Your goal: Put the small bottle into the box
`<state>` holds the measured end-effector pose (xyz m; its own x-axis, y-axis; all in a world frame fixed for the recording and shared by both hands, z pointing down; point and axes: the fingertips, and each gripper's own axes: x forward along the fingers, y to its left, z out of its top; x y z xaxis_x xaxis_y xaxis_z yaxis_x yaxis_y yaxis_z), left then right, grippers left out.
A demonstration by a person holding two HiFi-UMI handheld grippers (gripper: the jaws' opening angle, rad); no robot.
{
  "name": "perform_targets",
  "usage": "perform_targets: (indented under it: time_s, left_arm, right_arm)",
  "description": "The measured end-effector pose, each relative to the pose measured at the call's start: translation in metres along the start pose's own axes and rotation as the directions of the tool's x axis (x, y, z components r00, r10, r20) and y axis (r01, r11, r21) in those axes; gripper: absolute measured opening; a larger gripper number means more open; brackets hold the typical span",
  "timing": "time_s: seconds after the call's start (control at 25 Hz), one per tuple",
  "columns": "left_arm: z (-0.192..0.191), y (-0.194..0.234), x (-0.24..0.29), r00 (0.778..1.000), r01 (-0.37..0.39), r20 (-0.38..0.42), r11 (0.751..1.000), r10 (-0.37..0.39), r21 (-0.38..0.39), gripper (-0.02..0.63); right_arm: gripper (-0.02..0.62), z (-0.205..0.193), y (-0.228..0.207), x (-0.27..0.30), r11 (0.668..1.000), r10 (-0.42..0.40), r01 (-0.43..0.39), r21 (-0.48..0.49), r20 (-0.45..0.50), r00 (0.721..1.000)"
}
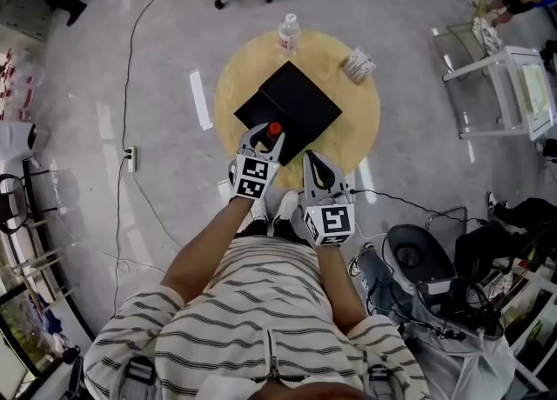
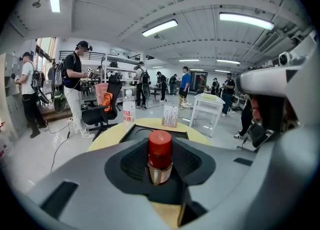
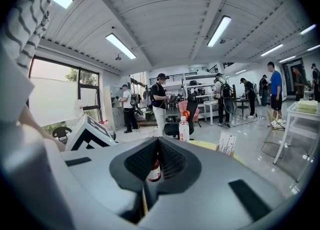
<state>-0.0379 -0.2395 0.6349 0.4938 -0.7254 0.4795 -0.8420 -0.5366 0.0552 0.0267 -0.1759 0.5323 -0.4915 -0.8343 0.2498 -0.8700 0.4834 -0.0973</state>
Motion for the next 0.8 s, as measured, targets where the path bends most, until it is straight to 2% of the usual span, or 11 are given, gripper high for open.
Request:
perform_targets:
  time_s: [0.28,0.8]
  left_arm:
    - [-0.024,0.004,0.019,0.998,-0.002,-0.057,1.0,0.002,-0.001,0.149]
    - [-0.046,0.009,0.045,0.993,0.002,-0.12,1.0,-0.002,-0.001,0.149]
  right_arm:
    - [0.009,-0.007,0.0,-0.007,1.0,-0.013,0.013,0.004,-0.01,1.0]
    - [0.009,-0.015,-0.004,-0.009,1.0,-0.022,0.022,0.006,-0.029,0.999]
